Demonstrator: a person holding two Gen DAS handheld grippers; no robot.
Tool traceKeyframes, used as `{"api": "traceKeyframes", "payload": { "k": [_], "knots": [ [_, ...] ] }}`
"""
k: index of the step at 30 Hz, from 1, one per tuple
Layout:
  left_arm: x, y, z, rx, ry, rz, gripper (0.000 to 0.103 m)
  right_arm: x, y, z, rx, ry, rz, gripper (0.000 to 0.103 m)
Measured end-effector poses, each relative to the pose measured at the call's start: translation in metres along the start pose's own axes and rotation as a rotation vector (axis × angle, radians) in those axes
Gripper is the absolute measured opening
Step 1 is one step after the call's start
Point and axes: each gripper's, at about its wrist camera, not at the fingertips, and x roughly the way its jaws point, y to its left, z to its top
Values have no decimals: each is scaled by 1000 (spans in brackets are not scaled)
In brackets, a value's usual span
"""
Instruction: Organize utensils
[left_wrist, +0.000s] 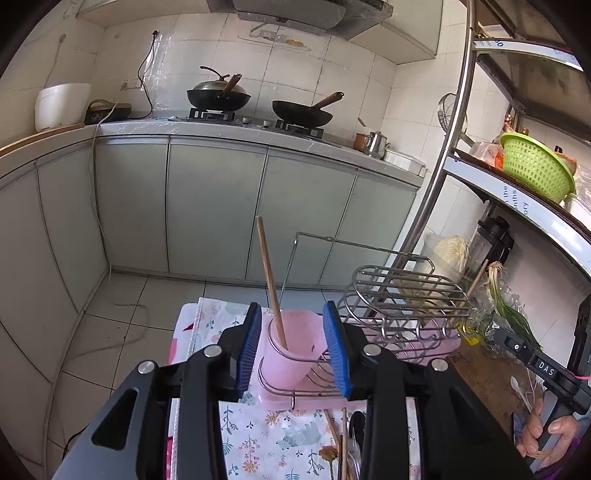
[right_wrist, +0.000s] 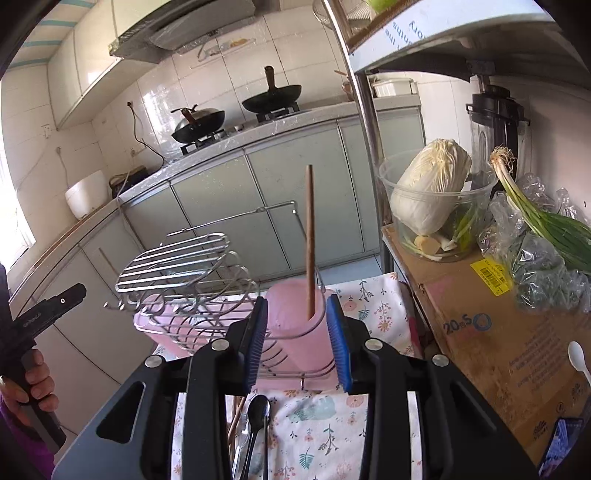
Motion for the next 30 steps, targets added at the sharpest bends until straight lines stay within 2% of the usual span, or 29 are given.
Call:
{"api": "traceKeyframes", "payload": {
  "k": [6,13,23,30],
  "knots": [
    [-18,-10,-27,9,-2,-35,34,-19,16,-23,-39,-37,9,34],
    [-19,-19,-61,25,33,-62,34,-16,23,-51,-38,9,26,34],
    [18,-19,-110,21,208,-93,34,14,11,-90,34,176,78,34],
    [61,-11,-140,-52,399,-152,31,32,7,-109,44,259,92,34]
  ]
}}
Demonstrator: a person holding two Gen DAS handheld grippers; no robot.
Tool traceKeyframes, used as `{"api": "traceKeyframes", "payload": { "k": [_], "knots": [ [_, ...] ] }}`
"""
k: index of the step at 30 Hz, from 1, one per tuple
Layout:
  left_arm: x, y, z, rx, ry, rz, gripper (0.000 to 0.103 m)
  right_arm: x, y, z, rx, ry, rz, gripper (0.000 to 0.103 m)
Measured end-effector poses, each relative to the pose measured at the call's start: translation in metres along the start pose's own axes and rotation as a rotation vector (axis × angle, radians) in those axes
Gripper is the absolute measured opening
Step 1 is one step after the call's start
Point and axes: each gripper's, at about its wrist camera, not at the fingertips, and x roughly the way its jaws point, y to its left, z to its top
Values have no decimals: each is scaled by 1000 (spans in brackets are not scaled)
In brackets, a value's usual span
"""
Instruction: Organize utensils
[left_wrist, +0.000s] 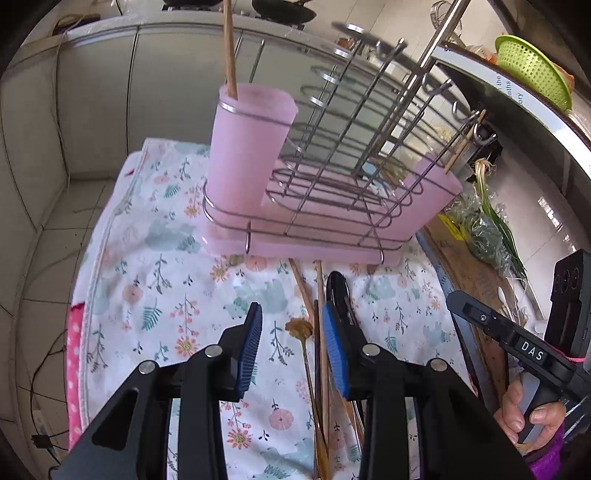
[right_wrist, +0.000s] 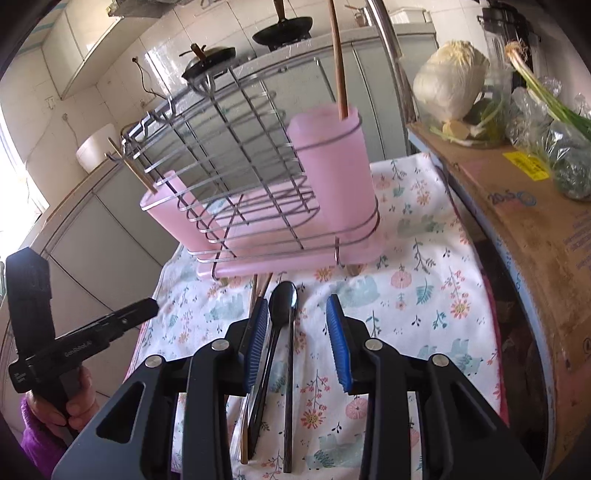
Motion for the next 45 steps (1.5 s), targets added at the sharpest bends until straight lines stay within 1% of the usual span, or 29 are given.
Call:
{"api": "traceKeyframes", "payload": {
  "k": [2,4,8,10,15,18,23,28,32,37,41,44,45],
  "knots": [
    [13,5,-3,-23,48,-27,30,6,-2,-3,8,28,10,34],
    [25,8,-6,-47,90,-55,24,12,-5,-6,19,51,27,34],
    [50,14,-7,-94,170,-97,20,22,-9,-9,38,86,55,33],
    [60,16,-7,-115,205,-107,16,26,-10,-9,44,101,69,33],
    [82,17,-8,-142,261,-107,12,37,-13,-13,47,131,87,33],
    [89,15,-7,-141,273,-108,10,42,-14,-14,54,144,94,33],
    [101,6,-5,-128,281,-92,10,47,-16,-16,65,161,107,32],
    [104,3,-5,-125,289,-85,10,48,-17,-17,78,175,115,30],
    [102,5,-5,-124,300,-95,11,48,-18,-16,82,179,117,30],
    [110,-1,-8,-116,322,-111,11,50,-15,-18,78,194,121,30],
    [116,-5,-7,-109,320,-117,11,54,-14,-19,80,209,126,29],
    [115,-6,-8,-103,302,-133,5,58,-14,-19,84,223,127,25],
    [113,-5,-8,-98,287,-125,1,59,-14,-19,86,228,126,24]
  ]
}}
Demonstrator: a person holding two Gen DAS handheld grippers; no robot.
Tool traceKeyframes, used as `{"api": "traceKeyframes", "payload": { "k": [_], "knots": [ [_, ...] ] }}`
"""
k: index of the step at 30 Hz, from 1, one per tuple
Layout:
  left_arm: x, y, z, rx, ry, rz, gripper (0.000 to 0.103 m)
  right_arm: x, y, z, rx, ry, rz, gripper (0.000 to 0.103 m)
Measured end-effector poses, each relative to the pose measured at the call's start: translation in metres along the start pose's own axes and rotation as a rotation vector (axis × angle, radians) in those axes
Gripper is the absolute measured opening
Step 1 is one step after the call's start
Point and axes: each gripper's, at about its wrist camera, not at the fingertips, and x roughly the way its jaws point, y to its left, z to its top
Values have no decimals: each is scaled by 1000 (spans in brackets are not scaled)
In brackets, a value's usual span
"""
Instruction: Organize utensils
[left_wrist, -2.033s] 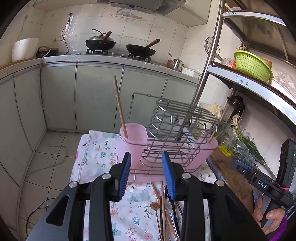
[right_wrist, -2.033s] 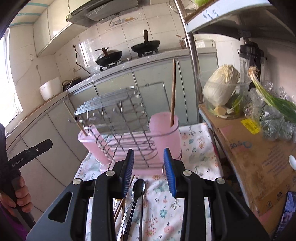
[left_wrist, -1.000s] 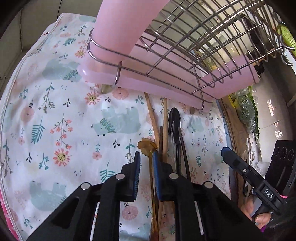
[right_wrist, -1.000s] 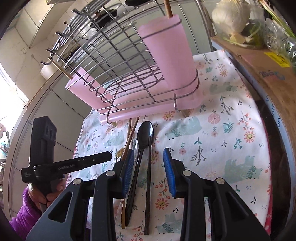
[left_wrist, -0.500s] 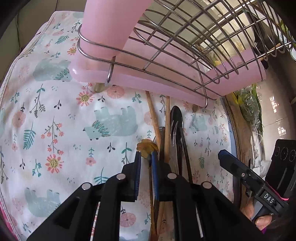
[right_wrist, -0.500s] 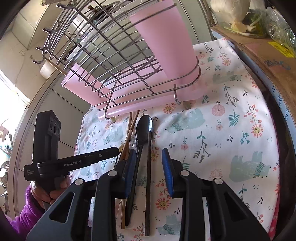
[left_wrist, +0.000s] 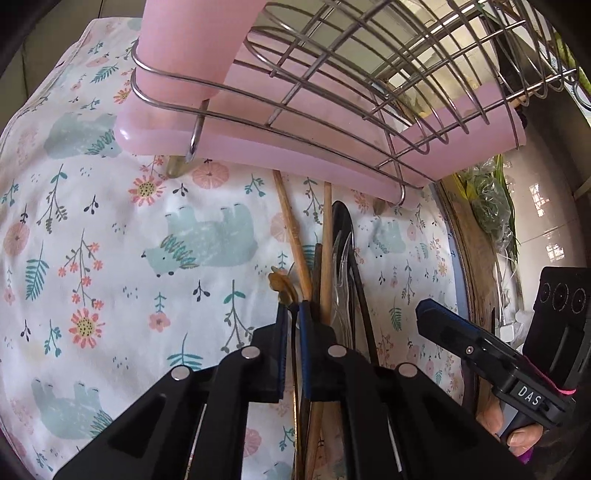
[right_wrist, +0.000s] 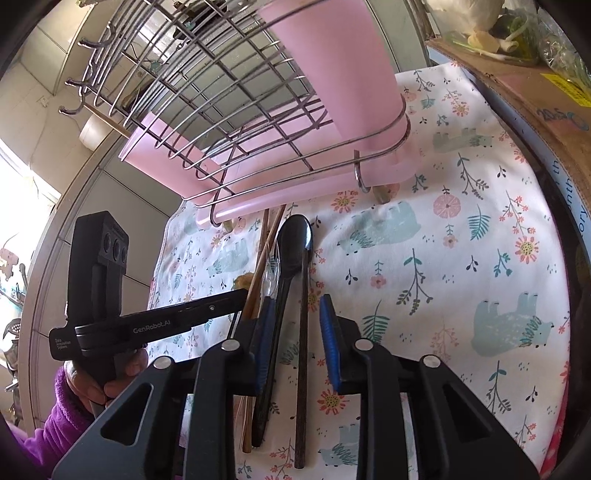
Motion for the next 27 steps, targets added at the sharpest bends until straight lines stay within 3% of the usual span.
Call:
{"api": "traceKeyframes", "payload": {
  "k": [9,14,22,27],
  "knots": [
    [-31,16,-3,-21,-99,68,1,20,9,4,-9,50,-14,18],
    [-50,24,-6,1,-137,103,1,35,22,11,-43,71,-78,18],
    [-70,31,-13,24,-172,101,1,56,28,20,-81,107,-180,18],
    [-74,29,-15,29,-178,102,1,61,26,20,-85,112,-188,18]
  ]
}}
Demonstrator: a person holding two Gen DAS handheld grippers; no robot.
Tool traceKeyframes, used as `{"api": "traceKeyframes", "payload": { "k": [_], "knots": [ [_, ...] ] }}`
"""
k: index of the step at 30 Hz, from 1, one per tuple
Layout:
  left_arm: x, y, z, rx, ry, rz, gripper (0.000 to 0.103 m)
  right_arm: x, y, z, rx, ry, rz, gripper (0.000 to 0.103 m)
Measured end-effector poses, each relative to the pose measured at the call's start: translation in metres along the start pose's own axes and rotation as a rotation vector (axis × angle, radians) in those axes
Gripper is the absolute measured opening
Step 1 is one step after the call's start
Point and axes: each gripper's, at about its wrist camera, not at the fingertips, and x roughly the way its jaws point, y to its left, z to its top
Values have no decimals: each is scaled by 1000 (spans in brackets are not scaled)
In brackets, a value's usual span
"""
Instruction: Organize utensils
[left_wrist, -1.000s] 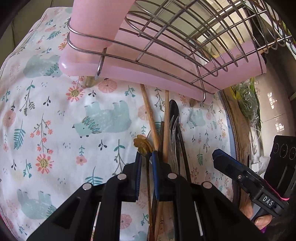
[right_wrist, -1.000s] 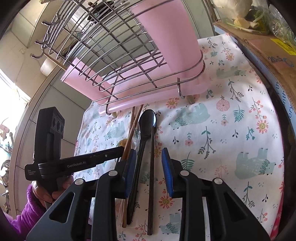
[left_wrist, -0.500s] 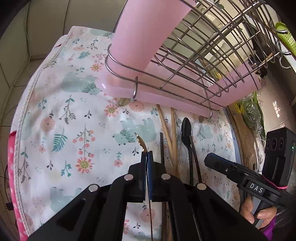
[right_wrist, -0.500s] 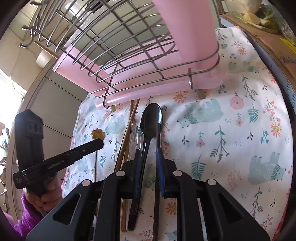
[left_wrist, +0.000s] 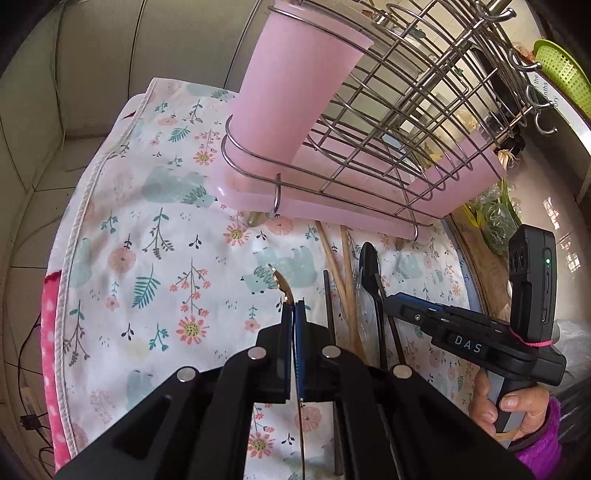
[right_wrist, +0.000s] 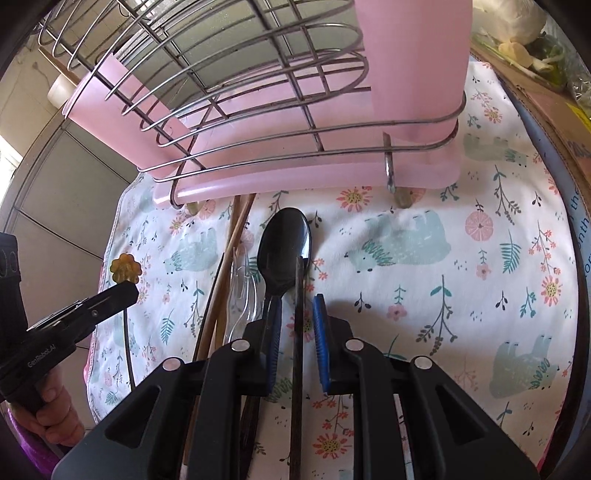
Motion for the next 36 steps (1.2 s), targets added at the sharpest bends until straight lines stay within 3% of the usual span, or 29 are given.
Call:
{"api": "traceKeyframes", "payload": {
  "k": [19,21,24,36],
  "knots": [
    [2,-6,-2,7,-7,4,1,15,10,4,-56,23,-45,17],
    [0,-6,-2,9,-14,3,1,13,7,3,-57,11,-53,6],
    [-7,-9,-2,18,-36,3,1,7,-3,0,-12,-3,-8,5],
    [-62,-26,3,45,-231,-15,1,-68,-20,-14,24,-239,84,5]
  ]
}}
